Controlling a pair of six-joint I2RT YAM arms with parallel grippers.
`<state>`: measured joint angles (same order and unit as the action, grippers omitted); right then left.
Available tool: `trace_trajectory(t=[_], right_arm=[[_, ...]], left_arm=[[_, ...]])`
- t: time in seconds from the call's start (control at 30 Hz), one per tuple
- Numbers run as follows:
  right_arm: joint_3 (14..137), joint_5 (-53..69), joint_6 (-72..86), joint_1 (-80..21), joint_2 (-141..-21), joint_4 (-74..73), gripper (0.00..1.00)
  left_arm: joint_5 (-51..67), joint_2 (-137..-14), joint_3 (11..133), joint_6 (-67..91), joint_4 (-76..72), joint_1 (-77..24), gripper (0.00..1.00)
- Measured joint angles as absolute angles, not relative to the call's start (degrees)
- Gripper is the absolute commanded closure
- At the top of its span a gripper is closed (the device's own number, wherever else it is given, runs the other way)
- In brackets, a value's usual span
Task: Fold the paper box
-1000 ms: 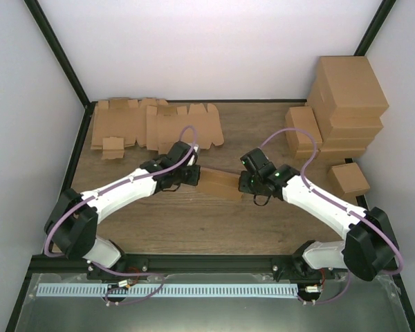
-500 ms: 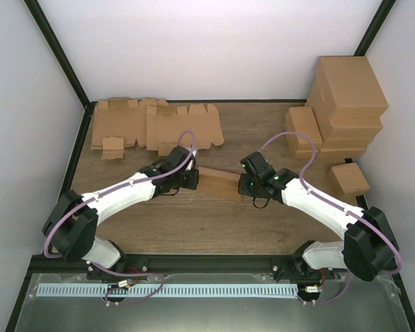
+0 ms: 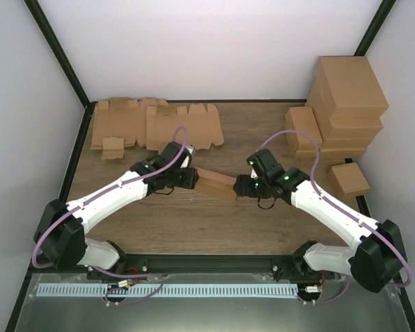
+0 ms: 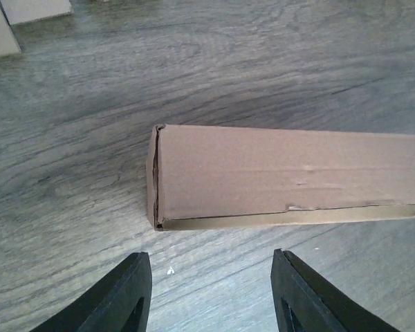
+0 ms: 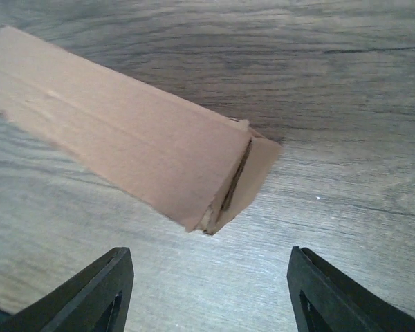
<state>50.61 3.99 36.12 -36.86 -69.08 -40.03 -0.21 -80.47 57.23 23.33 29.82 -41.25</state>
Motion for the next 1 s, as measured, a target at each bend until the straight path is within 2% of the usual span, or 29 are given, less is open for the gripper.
trace_trajectory(t=[0.07,0.13,0.17,0.2,0.27,0.33,0.47,0.63,0.8,1.0], right_arm=[[50.81,6.37,35.03,-35.53,-67.94,-40.01,0.36],[50.92,9.54,33.95,-33.63,-66.89,-39.75,0.37],[50.94,10.94,33.50,-32.77,-66.39,-39.59,0.41],[50.94,12.56,33.17,-31.88,-65.80,-39.22,0.49],[50.94,16.08,32.60,-30.35,-64.49,-37.71,0.75],[50.94,19.90,32.32,-28.86,-63.26,-35.11,0.98],[49.41,28.12,34.57,-26.72,-62.57,-25.96,0.99],[41.89,34.65,39.40,-25.30,-63.29,-13.39,0.99],[33.69,38.57,43.51,-22.55,-64.40,-2.61,0.99],[30.50,42.74,44.47,-20.05,-67.68,5.45,0.99]], left_arm=[[0.99,-80.09,58.41,23.05,31.59,-40.64,0.53],[3.20,-79.83,59.94,22.33,33.45,-39.40,0.65],[4.29,-79.61,60.51,22.09,33.93,-38.61,0.72],[5.50,-79.42,60.88,22.20,34.24,-37.82,0.80],[9.32,-78.52,61.21,21.39,34.22,-35.27,0.95],[14.70,-77.91,61.21,21.02,33.10,-32.16,0.96],[26.48,-78.85,61.14,21.47,27.46,-27.55,0.96],[37.67,-83.24,59.00,23.92,17.06,-25.80,0.96],[42.17,-86.91,54.96,25.58,10.41,-24.49,0.96],[43.90,-88.51,50.35,26.79,5.74,-24.34,0.96]])
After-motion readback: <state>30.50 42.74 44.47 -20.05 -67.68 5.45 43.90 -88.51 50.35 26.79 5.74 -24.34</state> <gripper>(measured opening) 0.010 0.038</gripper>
